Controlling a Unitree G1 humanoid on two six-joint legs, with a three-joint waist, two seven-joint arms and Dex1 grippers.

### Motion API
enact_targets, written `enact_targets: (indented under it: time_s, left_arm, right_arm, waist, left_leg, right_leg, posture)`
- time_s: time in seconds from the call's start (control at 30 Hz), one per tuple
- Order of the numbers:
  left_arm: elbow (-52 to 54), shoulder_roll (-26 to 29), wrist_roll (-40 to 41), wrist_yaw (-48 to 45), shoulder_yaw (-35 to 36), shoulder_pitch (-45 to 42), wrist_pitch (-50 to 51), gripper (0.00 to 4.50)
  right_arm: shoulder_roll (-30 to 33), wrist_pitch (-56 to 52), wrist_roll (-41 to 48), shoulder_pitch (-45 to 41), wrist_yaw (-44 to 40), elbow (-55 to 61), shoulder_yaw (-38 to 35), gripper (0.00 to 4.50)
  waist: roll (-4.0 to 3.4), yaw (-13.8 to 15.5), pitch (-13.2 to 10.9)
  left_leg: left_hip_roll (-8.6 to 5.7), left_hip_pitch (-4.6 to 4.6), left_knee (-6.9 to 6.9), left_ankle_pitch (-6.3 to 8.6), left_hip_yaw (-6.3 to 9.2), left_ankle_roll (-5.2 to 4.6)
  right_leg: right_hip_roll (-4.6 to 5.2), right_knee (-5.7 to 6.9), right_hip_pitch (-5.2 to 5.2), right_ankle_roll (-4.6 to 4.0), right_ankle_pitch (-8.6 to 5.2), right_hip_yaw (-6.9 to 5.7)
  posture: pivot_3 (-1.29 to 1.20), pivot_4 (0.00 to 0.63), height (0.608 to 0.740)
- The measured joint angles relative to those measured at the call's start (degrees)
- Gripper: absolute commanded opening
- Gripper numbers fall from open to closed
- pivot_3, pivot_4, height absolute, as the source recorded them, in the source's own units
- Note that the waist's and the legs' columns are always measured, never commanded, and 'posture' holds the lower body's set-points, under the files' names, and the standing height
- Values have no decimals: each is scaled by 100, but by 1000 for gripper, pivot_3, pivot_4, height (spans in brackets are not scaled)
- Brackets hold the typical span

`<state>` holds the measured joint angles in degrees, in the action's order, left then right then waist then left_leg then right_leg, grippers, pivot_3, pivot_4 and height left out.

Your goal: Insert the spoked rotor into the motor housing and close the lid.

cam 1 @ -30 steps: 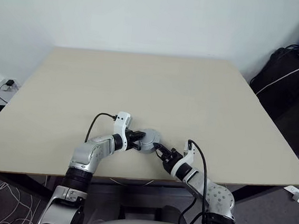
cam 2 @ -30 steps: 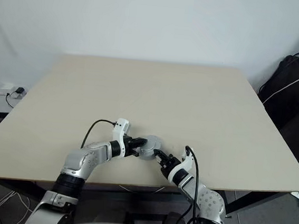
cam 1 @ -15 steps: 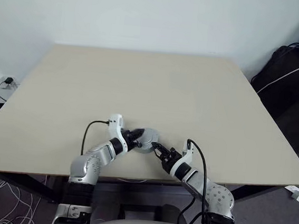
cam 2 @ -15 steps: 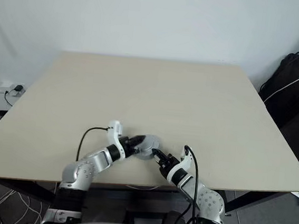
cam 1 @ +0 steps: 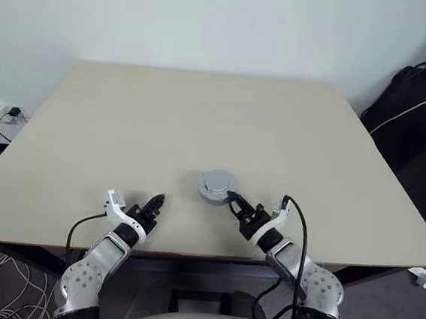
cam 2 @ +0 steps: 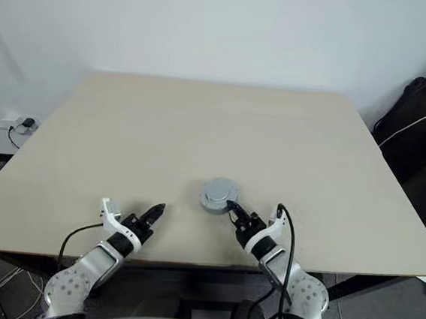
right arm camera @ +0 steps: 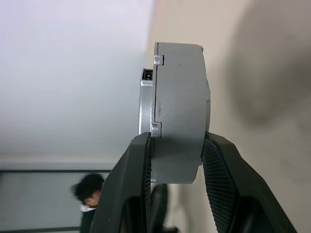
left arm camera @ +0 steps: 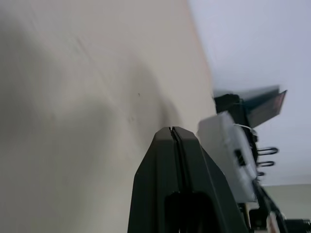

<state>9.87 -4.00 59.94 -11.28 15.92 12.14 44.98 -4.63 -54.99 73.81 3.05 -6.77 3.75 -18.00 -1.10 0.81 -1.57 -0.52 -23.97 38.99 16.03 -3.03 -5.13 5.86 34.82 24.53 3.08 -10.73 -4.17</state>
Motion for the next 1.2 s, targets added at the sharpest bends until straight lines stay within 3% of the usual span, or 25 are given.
enact_targets:
  time_s: [0.43,0.47,1.1,1.2]
  left_arm:
    - [14,33,1521,-133,-945,19,39,4317]
    - [14,35,1565,-133,-1006,40,0,4500]
    - [-226,39,1914,-120,-1457,63,-669,4500]
    - [-285,39,1957,-114,-1485,64,-675,3910]
  right_arm:
    - [27,-23,484,26,340,354,390,1196]
    - [31,-23,499,40,350,355,412,1196]
    - [470,-320,1170,323,776,643,922,1196]
    - [527,-304,1219,367,802,646,975,1196]
  waist:
    - [-5,-12,-2]
    - [-5,-12,-2]
    - [-5,-11,-1]
    - [-5,-11,-2]
  left_leg:
    - [3,4,1,-1,-12,0]
    - [3,5,1,-1,-13,-1]
    - [5,12,10,-1,-22,-2]
    - [6,12,10,-9,-22,-16]
  right_leg:
    - [-27,1,-1,-16,9,23]
    - [-27,1,-1,-17,9,25]
    - [-31,4,-7,-7,5,34]
    - [-33,5,-6,-8,6,34]
  posture:
    - [0,0,740]
    - [0,0,740]
    - [0,0,740]
    - [0,0,740]
